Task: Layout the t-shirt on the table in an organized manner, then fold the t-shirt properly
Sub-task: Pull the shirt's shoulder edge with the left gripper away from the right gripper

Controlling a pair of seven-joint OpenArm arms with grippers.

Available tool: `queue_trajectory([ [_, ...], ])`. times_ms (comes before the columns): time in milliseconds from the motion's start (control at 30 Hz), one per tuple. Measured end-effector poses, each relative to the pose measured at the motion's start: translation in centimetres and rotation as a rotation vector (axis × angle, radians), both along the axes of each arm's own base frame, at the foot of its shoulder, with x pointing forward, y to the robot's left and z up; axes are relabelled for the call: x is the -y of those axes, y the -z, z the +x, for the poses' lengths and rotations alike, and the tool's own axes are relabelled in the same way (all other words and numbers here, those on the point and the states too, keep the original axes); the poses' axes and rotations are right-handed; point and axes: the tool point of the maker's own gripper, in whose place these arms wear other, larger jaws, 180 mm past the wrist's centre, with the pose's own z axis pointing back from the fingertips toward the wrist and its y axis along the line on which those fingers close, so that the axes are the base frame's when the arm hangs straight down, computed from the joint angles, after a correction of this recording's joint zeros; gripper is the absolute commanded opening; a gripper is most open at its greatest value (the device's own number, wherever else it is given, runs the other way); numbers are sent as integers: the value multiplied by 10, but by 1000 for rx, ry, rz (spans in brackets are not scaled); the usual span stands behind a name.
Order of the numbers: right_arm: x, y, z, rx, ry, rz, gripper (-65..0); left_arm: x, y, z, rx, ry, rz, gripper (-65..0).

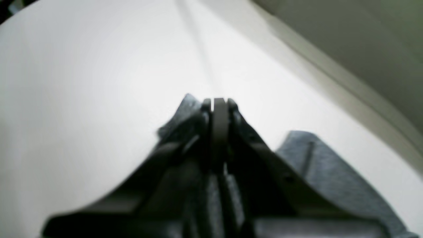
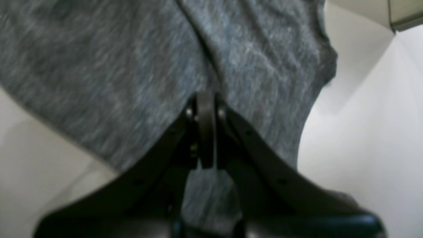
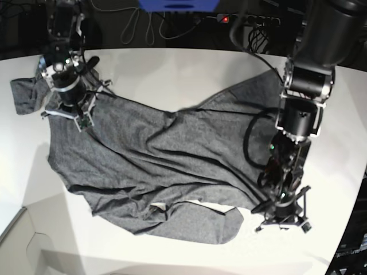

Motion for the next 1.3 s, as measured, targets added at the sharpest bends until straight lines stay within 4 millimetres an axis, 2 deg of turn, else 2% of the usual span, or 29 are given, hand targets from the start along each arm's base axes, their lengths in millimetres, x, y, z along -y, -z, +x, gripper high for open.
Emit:
queue_trajectory([
  [133,-28,-7,-13,18,-11,62,-650,7,-6,17,-20,-12,-13,-550],
  [200,-40,-4,-24,-4,-24,76,-650,10,-8,23,-27,-20,-12,-516],
  [333,-60,8,-38,-80,-65,76,-650,10,4,18,-54,-23,-14,-513],
  [400,-84,9,-39,-107,-129,74,-650,14,5,17,-56,-14,-28,-513],
  [500,-135,-6,-35,-69,-248,134,-650,21,-10,19,1,2,-39,-513],
  [567,-152,-12,-30,-56,-292,152,-650,23,-18,13,49,24,-35,-513],
  [667,-146,-13,-25,-54,-284,124,-650,12,-7,-13,50,28,-22,-513],
  [767,-135,-13,-19,-53,-268,97,-650,24,12,-41,-1,84,-67,-513],
  [867,-121,-17,-10,-32,-246,77,-650,39,7,-64,12,123,-164,-512],
  [967,-97,-21,-1,-16,-200,43,-650,30,1,-99,21,119,-221,-512],
  [1067,-79,-25,7,0,-153,20,-650,34,28,-151,-79,119,-303,-511],
  [1167,-75,-28,10,15,-131,40,-650,38,43,-199,-166,133,-355,-511],
  [1300,-73,-20,2,-36,-199,4,-650,30,63,-232,-263,120,-371,-511],
])
